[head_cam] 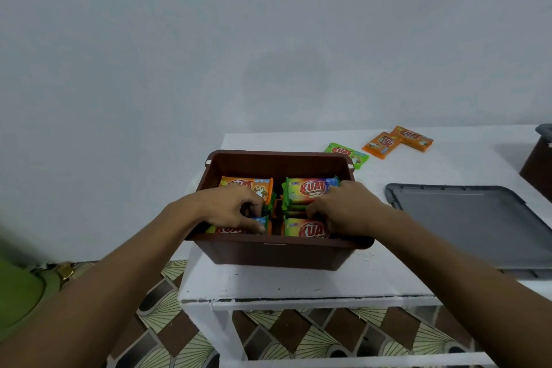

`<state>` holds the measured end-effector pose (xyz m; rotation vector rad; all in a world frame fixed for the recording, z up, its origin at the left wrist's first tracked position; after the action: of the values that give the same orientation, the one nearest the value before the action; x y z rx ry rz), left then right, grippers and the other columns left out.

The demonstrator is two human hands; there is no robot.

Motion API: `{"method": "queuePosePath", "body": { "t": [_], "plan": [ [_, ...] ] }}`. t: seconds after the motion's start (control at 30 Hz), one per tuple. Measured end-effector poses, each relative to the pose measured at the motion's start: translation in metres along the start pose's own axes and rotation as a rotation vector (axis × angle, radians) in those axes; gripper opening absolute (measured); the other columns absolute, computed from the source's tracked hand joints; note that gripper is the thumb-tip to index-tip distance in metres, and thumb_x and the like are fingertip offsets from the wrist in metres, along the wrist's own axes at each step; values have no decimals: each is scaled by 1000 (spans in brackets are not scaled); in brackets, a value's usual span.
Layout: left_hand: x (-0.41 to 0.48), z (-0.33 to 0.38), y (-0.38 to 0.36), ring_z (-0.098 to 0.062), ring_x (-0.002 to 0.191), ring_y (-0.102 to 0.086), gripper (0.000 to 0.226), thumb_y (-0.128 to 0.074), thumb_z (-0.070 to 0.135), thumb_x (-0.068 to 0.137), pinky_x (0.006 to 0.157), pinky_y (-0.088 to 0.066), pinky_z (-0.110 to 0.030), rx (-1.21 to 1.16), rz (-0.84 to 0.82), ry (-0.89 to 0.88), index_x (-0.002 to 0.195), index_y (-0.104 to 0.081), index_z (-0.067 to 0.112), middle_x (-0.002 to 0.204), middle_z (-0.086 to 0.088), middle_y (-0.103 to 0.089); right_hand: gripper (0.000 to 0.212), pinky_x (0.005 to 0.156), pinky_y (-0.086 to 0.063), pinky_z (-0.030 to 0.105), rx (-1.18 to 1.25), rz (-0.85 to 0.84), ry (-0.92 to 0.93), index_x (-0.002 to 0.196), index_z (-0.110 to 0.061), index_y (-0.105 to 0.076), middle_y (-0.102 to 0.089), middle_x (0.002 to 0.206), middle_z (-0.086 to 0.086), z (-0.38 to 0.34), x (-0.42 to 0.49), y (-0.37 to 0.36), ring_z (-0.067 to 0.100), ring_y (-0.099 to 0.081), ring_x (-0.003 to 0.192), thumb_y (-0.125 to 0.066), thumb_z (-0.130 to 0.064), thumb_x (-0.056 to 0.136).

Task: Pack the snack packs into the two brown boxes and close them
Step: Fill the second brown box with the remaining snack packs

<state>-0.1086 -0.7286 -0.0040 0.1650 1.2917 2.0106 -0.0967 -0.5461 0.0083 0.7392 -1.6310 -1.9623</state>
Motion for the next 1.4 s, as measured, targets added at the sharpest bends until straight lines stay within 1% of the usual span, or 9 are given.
{"method": "queuePosePath", "body": {
  "t": [0.17, 0.33, 0.43, 0.57, 0.7, 0.87, 1.0, 1.17, 1.4],
  "plan": [
    [0, 0, 1, 0, 75, -56, 13, -74, 33, 83, 65, -46, -16, 0, 2, 16, 82, -63, 27, 83, 12, -61, 33, 80, -43, 28, 5, 18, -4, 128, -36, -57, -64, 123, -4, 1, 1, -1, 17, -61, 104, -52, -37, 96],
    [2, 0, 9, -6, 75, -62, 23, -78, 33, 80, 66, -52, -22, -28, 85, 13, 91, -66, 16, 85, 4, -66, 25, 75, -39, 23, 79, 74, -26, 117, -32, -64, -67, 116, -5, 3, 0, 3, 14, -62, 99, -50, -32, 97],
    [9, 4, 23, -6, 72, -62, 15, -73, 34, 84, 65, -54, -27, -15, 199, -19, 86, -63, 23, 81, 6, -66, 25, 75, -48, 26, 287, 199, -8, 106, -25, -67, -68, 106, -4, 10, -7, 14, 14, -60, 95, -46, -20, 95],
    [29, 28, 45, -7, 71, -58, 11, -68, 33, 88, 62, -50, -25, 19, 363, -95, 89, -62, 23, 82, 7, -64, 27, 74, -47, 33, 359, 471, -7, 96, -15, -69, -67, 95, -1, 44, -24, 23, 17, -56, 87, -43, -16, 87],
    [73, 59, 60, -7, 77, -54, 11, -65, 34, 90, 67, -46, -26, 113, 478, -159, 90, -61, 23, 86, 12, -60, 23, 71, -39, 33, 361, 603, -202, 93, -16, -69, -65, 94, -3, 109, -47, 6, 22, -56, 89, -48, -7, 86],
    [154, 89, 58, -10, 93, -51, 14, -64, 38, 89, 84, -45, -33, 134, 461, -208, 92, -61, 25, 97, 10, -59, 19, 83, -45, 41, 435, 452, -478, 101, -22, -66, -65, 100, -4, 200, -78, -47, 22, -55, 98, -56, -9, 91],
    [233, 115, 47, -12, 97, -51, 17, -63, 40, 87, 87, -47, -39, 178, 341, -144, 96, -61, 26, 104, 8, -58, 23, 92, -43, 37, 411, 289, -628, 116, -25, -61, -61, 116, -3, 263, -99, -77, 18, -51, 110, -53, -21, 95],
    [312, 133, 28, -18, 113, -49, 38, -61, 46, 90, 95, -43, -36, 303, 152, -52, 121, -58, 24, 125, 0, -52, 35, 104, -38, 40, 409, 104, -699, 132, -27, -51, -50, 139, -3, 322, -110, -102, 18, -44, 127, -48, -30, 97],
    [378, 122, 7, -29, 130, -39, 67, -56, 51, 91, 104, -40, -45, 359, 64, 176, 146, -36, 19, 148, -9, -37, 50, 113, -28, 44, 409, -29, -691, 147, -26, -35, -29, 157, -3, 377, -109, -126, 20, -29, 141, -46, -29, 98]
  ]
}}
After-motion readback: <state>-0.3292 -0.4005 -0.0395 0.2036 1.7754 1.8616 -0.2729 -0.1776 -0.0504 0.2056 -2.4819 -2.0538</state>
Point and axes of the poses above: each hand's wrist, its own x-axis towards the middle knuckle, its own y-axis out of the back of the hand, z = x × y, the point moved 6 cm from there along x, towards the middle knuckle
